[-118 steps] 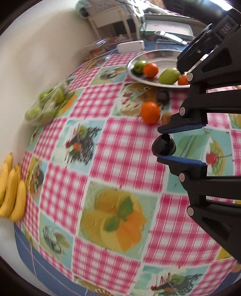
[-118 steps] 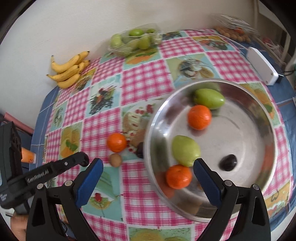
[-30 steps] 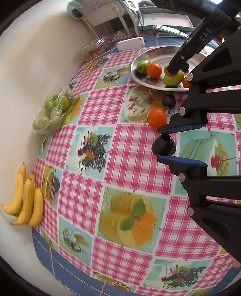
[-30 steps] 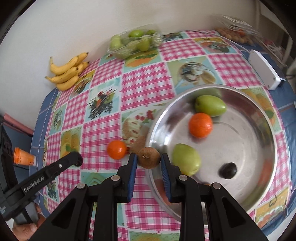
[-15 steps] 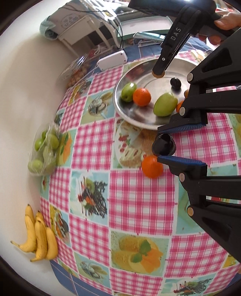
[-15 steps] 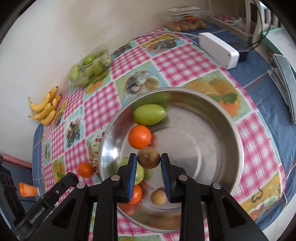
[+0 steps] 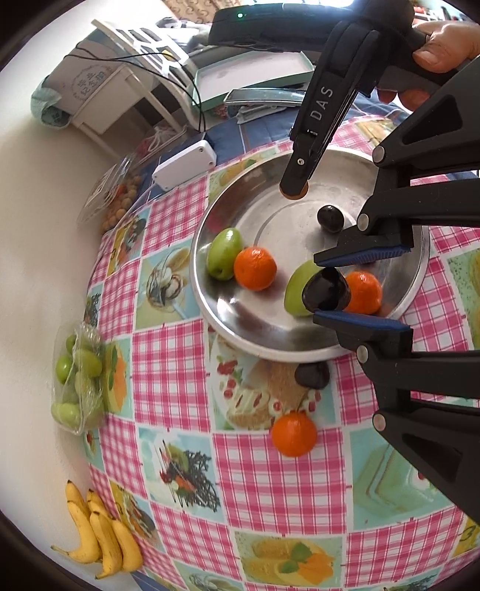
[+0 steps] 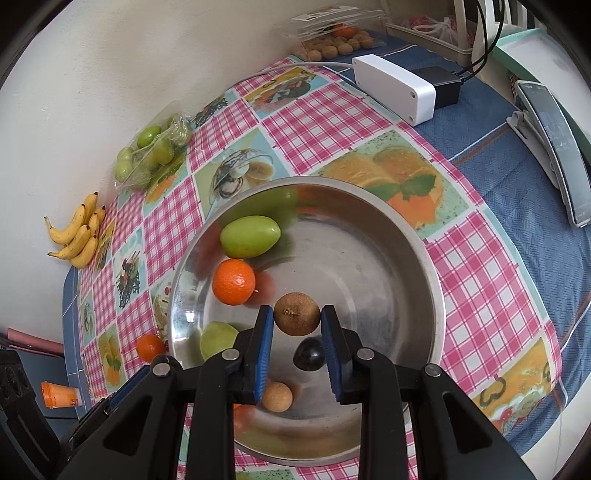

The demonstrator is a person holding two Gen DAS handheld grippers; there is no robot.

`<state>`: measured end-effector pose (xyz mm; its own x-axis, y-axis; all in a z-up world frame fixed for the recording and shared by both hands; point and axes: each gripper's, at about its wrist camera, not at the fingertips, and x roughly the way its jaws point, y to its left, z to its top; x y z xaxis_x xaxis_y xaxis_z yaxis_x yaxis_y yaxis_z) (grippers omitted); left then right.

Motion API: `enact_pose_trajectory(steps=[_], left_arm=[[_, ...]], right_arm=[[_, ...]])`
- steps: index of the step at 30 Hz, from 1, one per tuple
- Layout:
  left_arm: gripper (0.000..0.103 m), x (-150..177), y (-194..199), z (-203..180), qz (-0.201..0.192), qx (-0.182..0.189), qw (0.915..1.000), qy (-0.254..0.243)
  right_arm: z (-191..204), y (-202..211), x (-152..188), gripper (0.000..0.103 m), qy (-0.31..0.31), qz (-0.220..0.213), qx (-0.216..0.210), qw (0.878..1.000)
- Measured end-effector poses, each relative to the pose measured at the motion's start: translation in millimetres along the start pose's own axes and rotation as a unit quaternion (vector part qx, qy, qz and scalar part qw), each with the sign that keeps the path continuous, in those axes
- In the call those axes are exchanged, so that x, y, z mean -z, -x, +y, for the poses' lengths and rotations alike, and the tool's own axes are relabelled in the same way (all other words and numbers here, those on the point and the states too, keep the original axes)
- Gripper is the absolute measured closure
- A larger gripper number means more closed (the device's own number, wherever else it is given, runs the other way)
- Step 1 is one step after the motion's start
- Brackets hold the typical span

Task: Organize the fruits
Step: 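Carry the kiwi over the bowl and release it with the right tool while the left tool carries the plum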

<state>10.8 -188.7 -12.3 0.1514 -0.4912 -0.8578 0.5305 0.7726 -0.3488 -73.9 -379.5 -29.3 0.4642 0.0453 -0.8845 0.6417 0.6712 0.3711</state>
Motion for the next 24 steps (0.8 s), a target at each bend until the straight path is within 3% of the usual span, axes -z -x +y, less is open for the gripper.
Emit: enact_pose_trajectory(steps=[24], left_arm=[[0.076, 17.1, -33.1, -32.3, 0.051, 0.004, 0.9978, -0.043]], right_arm=[[-9.9, -15.2, 4.3, 0.075, -0.005, 0.035, 0.022, 0.999]])
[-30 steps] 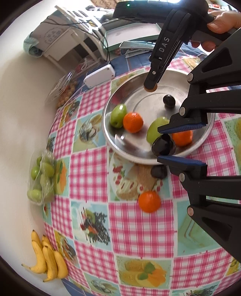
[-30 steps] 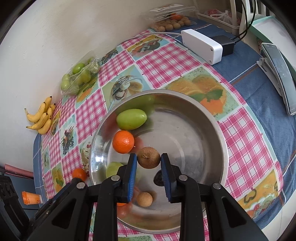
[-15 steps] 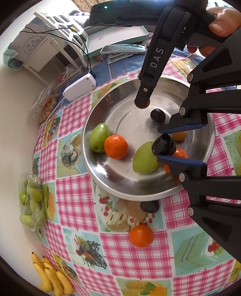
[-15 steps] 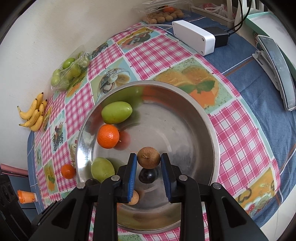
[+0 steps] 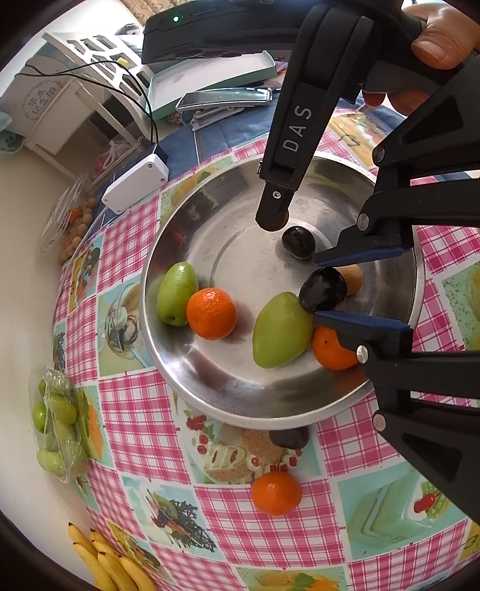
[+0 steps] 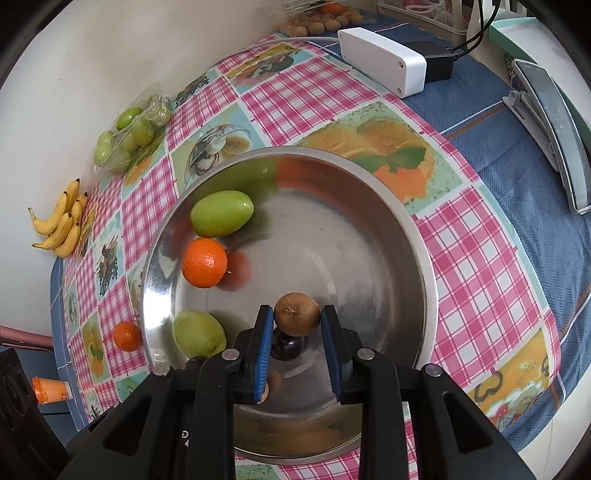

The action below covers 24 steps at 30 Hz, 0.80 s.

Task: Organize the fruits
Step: 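Carry the kiwi over the bowl and release it with the right tool while the left tool carries the plum, then open the left tool to drop the black plum into the bowl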

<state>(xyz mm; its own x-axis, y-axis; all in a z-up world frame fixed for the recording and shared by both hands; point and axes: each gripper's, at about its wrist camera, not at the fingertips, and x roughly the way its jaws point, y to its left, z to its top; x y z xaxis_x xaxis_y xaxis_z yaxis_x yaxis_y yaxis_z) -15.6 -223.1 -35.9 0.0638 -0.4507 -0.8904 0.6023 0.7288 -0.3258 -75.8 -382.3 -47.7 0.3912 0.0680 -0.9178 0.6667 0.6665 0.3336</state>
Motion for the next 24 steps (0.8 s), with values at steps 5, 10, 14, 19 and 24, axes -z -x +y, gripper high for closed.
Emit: enact_pose_trajectory(steps=[5, 10, 14, 19, 24], left_arm=[[0.075, 0.8, -0.3, -0.4, 0.004, -0.001, 1.0000, 0.000], [0.074, 0.6, 2.9, 0.5, 0.003, 0.000, 1.0000, 0.002], [0.074, -0.8, 10.4, 4.6, -0.006, 0.004, 0.9999, 0.010], [0.074, -5.5, 20.2, 21.7, -0.021, -0.005, 0.9989, 0.042], [0.074, -8.1, 29.1, 56.5, -0.029, -0.035, 0.9941, 0.098]], right_arm=[[-1.5, -0.3, 0.5, 0.075, -0.004, 0.001, -0.001, 1.000], [-2.1, -1.9, -0.1, 0.072, -0.006, 0.003, -0.002, 1.000], [-2.2, 0.8, 0.2, 0.072, -0.005, -0.001, -0.002, 1.000], [0.9, 6.1, -0.6, 0.072, 0.004, -0.011, -0.003, 1.000], [4.9, 5.6, -0.9, 0.072, 0.011, -0.011, -0.002, 1.000]])
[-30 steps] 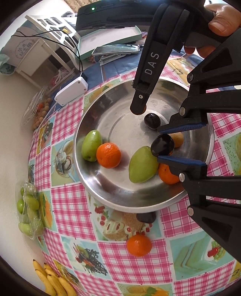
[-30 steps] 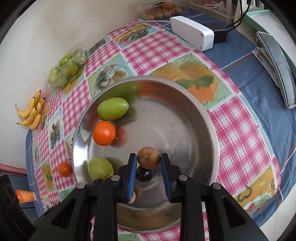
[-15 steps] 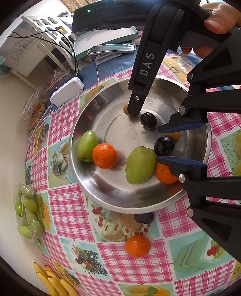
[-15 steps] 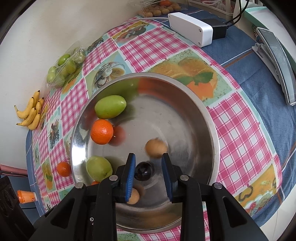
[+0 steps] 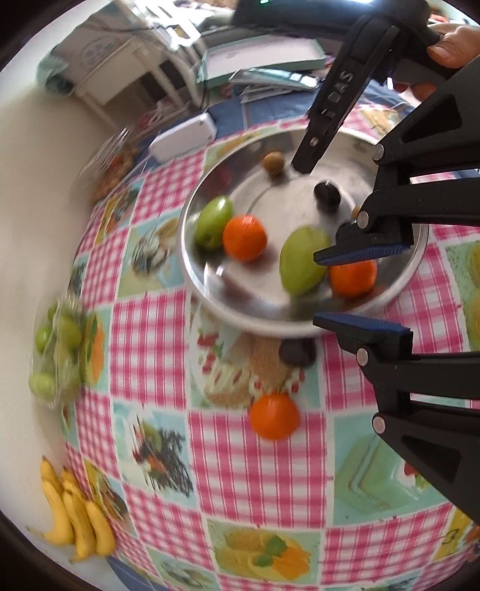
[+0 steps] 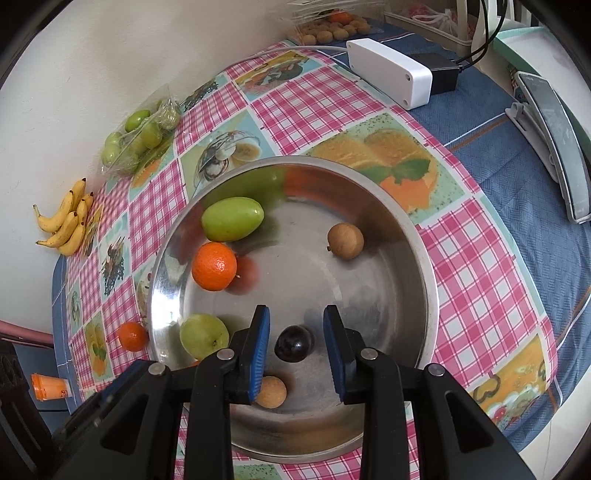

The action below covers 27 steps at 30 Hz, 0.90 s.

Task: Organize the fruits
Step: 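Open the left tool to drop the black plum into the bowl, then close the left tool on a tangerine beside the bowl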

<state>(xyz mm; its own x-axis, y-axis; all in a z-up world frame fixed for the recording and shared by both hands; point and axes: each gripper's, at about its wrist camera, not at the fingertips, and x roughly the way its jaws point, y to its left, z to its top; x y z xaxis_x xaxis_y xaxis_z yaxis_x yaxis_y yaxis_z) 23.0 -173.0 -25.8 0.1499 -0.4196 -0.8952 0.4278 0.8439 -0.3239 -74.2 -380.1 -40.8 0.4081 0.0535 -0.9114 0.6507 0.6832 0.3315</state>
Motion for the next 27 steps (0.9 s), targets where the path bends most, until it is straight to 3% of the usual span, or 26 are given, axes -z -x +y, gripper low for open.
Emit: enact_pose_trajectory(steps=[3, 7, 13, 15, 17, 18, 19, 21, 23, 27], left_arm=[[0.074, -4.5, 4.3, 23.1, -0.007, -0.017, 0.9992, 0.035], [0.064, -7.6, 7.4, 48.9, -0.010, -0.022, 0.9969, 0.074], [0.063, -8.6, 10.2, 63.0, -0.012, -0.022, 0.9956, 0.090], [0.055, -9.0, 10.5, 63.7, -0.013, -0.027, 0.9956, 0.089], [0.030, -8.9, 10.4, 64.0, -0.014, -0.036, 0.9954, 0.088], [0.025, -8.8, 10.3, 64.8, -0.015, -0.040, 0.9951, 0.089], [0.019, -8.4, 10.0, 65.9, -0.016, -0.042, 0.9949, 0.091], [0.012, -7.9, 8.8, 68.9, -0.015, -0.041, 0.9945, 0.095], [0.000, -7.5, 8.4, 71.7, -0.017, -0.046, 0.9941, 0.097], [0.000, -7.4, 10.4, 74.3, -0.028, -0.062, 0.9938, 0.088]], right_arm=[[2.7, -1.1, 0.3, 0.072, 0.006, 0.001, 0.003, 1.000], [8.9, 0.2, 2.3, 0.072, 0.018, -0.001, 0.006, 1.000], [18.9, 0.7, 5.0, 0.073, 0.040, -0.005, 0.010, 0.999], [21.3, 0.1, 5.9, 0.072, 0.046, -0.005, 0.012, 0.999], [23.7, -1.6, 6.6, 0.072, 0.051, -0.004, 0.015, 0.999], [25.0, -2.4, 7.0, 0.066, 0.053, -0.004, 0.016, 0.998], [27.4, -3.7, 7.9, 0.049, 0.059, -0.005, 0.017, 0.998], [28.8, -4.5, 8.4, 0.032, 0.062, -0.005, 0.018, 0.998], [31.0, -5.7, 9.1, 0.032, 0.069, -0.005, 0.020, 0.997], [34.4, -9.3, 11.2, 0.025, 0.080, -0.003, 0.026, 0.996]])
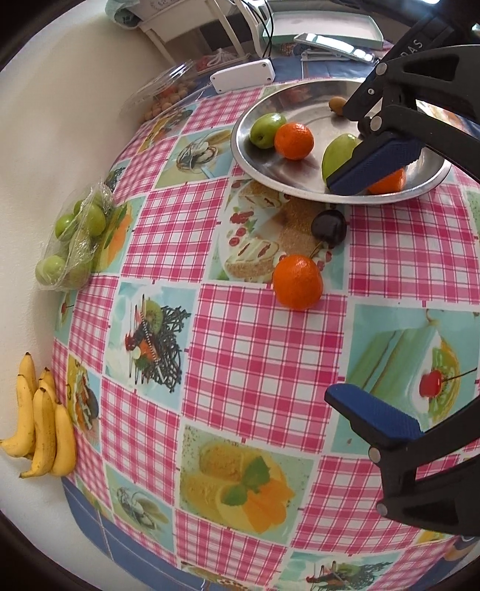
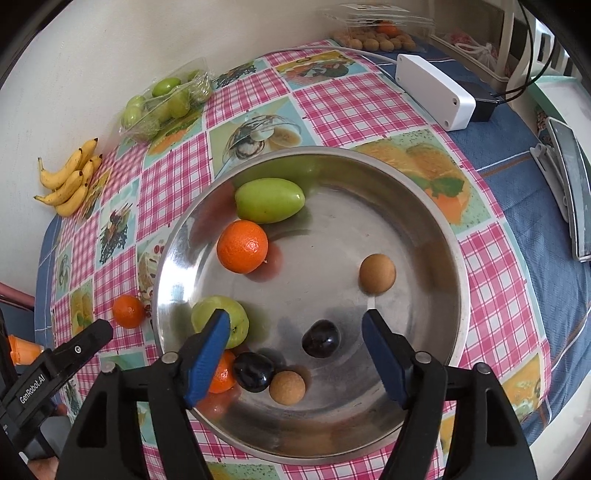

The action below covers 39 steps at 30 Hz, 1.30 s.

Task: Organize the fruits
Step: 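Close the left tool on a tangerine beside the bowl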

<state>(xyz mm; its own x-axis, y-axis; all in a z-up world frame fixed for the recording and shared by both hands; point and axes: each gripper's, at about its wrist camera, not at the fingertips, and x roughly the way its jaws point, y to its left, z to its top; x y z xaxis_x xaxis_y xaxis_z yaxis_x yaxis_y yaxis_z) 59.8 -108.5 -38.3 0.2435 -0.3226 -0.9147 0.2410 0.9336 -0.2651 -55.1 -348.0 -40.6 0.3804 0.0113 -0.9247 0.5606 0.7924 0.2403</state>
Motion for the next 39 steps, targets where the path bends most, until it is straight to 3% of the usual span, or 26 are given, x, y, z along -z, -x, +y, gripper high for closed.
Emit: enact_pose_trajectory(steps=[11, 14, 20, 24, 39], left_arm=[[0.000, -1.5, -1.5, 5.9, -0.007, -0.012, 0.9999, 0.002], [0.000, -1.7, -0.8, 8.3, -0.011, -0.016, 0.9998, 0.005], [0.000, -2.0, 0.2, 11.3, -0.018, -0.023, 0.9996, 0.007], [0.000, -2.2, 1.4, 12.5, -0.023, -0.024, 0.9994, 0.007], [0.000, -6.3, -7.1, 9.5, -0.028, -0.014, 0.9995, -0.006]], right_arm=[[5.2, -3.2, 1.8, 0.023, 0.017, 0.004, 0.008, 1.000], [6.5, -3.7, 1.8, 0.012, 0.020, 0.002, 0.007, 1.000], [10.8, -5.1, 2.5, 0.011, 0.030, -0.002, 0.002, 1.000], [15.1, -5.2, 3.5, 0.004, 0.043, -0.006, 0.002, 0.999], [24.8, -4.5, 2.2, 0.004, 0.051, -0.014, -0.014, 0.998]])
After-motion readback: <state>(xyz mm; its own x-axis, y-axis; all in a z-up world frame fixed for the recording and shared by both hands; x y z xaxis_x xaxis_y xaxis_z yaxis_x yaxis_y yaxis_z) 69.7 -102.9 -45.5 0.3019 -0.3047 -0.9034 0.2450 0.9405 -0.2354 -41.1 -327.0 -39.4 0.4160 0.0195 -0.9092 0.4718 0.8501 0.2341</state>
